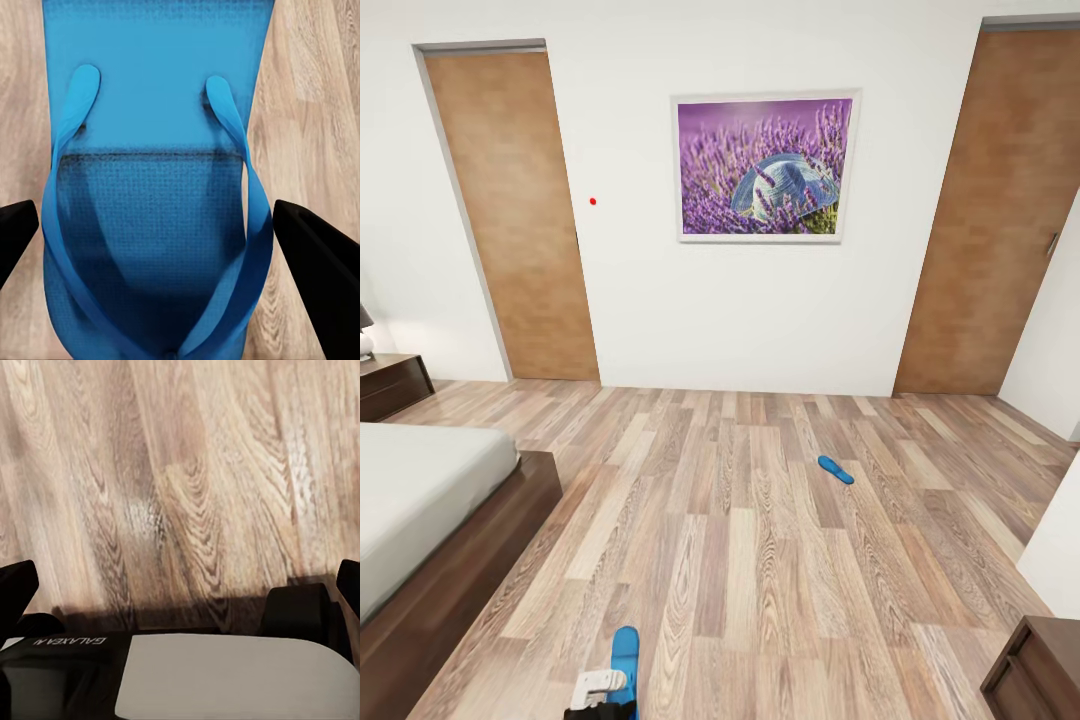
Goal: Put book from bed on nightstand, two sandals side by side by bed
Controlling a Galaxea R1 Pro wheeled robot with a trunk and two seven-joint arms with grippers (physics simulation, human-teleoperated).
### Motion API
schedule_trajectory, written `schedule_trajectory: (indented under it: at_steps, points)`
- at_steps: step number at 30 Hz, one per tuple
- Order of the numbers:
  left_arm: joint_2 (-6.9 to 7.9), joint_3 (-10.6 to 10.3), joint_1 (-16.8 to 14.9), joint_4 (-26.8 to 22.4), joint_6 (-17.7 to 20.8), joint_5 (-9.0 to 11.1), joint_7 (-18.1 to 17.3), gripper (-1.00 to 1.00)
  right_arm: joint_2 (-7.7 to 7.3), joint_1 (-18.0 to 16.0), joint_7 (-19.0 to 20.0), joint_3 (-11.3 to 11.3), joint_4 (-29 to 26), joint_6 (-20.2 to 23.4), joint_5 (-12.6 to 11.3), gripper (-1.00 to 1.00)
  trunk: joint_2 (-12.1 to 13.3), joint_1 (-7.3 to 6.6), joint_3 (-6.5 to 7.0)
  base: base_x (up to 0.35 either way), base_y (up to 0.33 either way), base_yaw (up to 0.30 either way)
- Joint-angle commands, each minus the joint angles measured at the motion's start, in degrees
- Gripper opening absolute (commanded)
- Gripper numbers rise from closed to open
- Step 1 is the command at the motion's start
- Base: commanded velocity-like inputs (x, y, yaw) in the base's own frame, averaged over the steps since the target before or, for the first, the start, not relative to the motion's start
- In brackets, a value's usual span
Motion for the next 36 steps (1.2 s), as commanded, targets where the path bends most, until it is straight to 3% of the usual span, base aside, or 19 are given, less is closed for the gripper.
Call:
schedule_trajectory:
  at_steps: [1,10,24,27,30,32,36]
  points:
    - [-0.05,0.5,0.0,-0.1,0.2,-0.5,-0.4,-1.0,0.0,0.0,0.1,-0.2,0.0,0.5,-0.4,1.0,0.0,-0.01,-0.06,0.0,0.0,0.0]
    - [-0.05,0.5,0.0,0.0,0.2,-0.4,-0.4,-1.0,0.05,0.0,0.1,-0.2,0.1,0.5,-0.5,1.0,0.0,-0.01,-0.06,0.029,0.0,0.0]
    - [-0.05,0.5,0.0,0.0,0.2,-0.5,-0.4,-1.0,0.19,0.0,-0.8,0.3,0.3,-0.1,0.0,1.0,0.0,-0.01,-0.06,0.298,0.0,0.0]
    - [-0.23,0.5,0.0,0.0,0.2,-0.6,-0.4,-1.0,0.84,0.0,-9.4,0.4,0.9,-5.4,1.0,1.0,0.0,-0.01,-0.06,0.324,0.0,0.0]
    - [-0.35,0.5,0.0,0.0,0.2,-0.6,-0.4,-1.0,1.58,0.0,-22.0,0.4,0.8,-9.4,1.9,1.0,0.0,-0.01,-0.06,0.324,0.0,0.0]
    - [-0.38,0.5,0.0,0.0,0.2,-0.6,-0.4,-1.0,1.79,0.0,-26.3,0.4,0.1,-10.4,2.1,1.0,0.0,-0.01,-0.06,0.324,0.0,0.0]
    - [-0.39,0.5,0.0,0.1,0.2,-0.6,-0.4,-1.0,1.9,0.0,-28.4,0.4,-0.3,-10.9,1.9,1.0,0.0,-0.01,-0.06,0.324,-0.013,0.0]
